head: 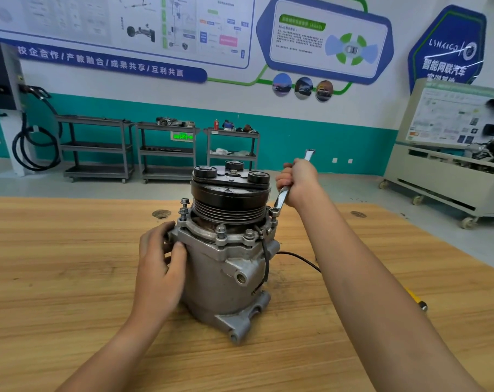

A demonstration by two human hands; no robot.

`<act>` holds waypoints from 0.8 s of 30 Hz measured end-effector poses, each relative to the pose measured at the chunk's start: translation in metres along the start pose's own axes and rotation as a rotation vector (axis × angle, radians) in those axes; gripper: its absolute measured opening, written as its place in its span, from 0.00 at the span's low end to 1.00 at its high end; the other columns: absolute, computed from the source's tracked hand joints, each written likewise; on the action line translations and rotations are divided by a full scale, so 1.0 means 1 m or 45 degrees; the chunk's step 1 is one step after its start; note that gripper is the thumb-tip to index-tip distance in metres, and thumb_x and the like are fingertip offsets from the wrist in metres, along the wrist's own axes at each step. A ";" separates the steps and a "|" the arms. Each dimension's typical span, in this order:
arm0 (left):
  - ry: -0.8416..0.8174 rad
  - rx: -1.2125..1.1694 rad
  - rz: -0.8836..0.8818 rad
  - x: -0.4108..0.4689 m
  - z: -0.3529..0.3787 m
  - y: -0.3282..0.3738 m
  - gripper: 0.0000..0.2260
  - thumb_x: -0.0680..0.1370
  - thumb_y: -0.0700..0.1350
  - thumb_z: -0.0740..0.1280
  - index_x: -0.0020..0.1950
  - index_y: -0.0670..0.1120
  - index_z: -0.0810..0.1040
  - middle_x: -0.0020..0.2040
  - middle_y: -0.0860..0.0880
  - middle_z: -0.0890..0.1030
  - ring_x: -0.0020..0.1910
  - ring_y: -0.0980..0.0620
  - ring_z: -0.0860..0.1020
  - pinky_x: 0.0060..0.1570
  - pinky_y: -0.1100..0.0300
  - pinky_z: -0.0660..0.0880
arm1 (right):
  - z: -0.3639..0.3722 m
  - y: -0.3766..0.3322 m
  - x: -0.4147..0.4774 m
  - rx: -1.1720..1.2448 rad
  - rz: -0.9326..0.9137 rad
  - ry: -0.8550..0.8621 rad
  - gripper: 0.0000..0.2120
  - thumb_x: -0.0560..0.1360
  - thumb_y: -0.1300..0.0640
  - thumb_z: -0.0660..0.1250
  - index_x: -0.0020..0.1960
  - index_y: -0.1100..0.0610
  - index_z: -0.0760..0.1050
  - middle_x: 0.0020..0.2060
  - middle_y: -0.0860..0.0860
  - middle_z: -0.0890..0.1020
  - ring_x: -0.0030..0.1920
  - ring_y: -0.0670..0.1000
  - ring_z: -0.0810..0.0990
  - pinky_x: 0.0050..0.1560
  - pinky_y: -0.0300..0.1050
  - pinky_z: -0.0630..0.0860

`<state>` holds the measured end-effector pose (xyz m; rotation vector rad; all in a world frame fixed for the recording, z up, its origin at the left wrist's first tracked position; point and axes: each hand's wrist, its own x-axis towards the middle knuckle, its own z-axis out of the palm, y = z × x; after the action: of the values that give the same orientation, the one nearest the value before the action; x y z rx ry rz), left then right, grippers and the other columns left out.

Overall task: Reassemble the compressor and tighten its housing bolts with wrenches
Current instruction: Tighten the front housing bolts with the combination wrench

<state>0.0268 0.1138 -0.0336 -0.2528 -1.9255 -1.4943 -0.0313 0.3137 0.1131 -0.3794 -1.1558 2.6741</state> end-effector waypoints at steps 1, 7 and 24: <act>-0.005 0.002 0.000 0.000 0.000 0.000 0.15 0.79 0.38 0.59 0.66 0.45 0.69 0.59 0.53 0.67 0.49 0.76 0.69 0.44 0.82 0.65 | -0.002 0.000 0.001 0.018 -0.034 0.032 0.14 0.81 0.58 0.51 0.38 0.58 0.63 0.15 0.47 0.60 0.14 0.43 0.56 0.15 0.34 0.54; -0.003 -0.001 -0.007 0.000 0.001 0.000 0.15 0.79 0.38 0.59 0.67 0.45 0.69 0.59 0.52 0.67 0.49 0.75 0.69 0.45 0.81 0.65 | -0.021 0.002 -0.007 0.134 -0.275 0.259 0.12 0.81 0.56 0.53 0.40 0.58 0.63 0.26 0.50 0.61 0.12 0.44 0.59 0.17 0.33 0.59; 0.010 -0.006 -0.010 -0.002 -0.001 0.003 0.16 0.79 0.38 0.59 0.67 0.45 0.69 0.59 0.53 0.67 0.47 0.72 0.71 0.44 0.78 0.66 | -0.059 0.035 -0.073 0.532 -0.822 0.197 0.14 0.76 0.69 0.49 0.50 0.52 0.66 0.26 0.50 0.69 0.24 0.47 0.71 0.30 0.42 0.77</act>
<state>0.0302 0.1147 -0.0321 -0.2416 -1.9187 -1.5029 0.0531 0.3101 0.0595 -0.1077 -0.5226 2.1781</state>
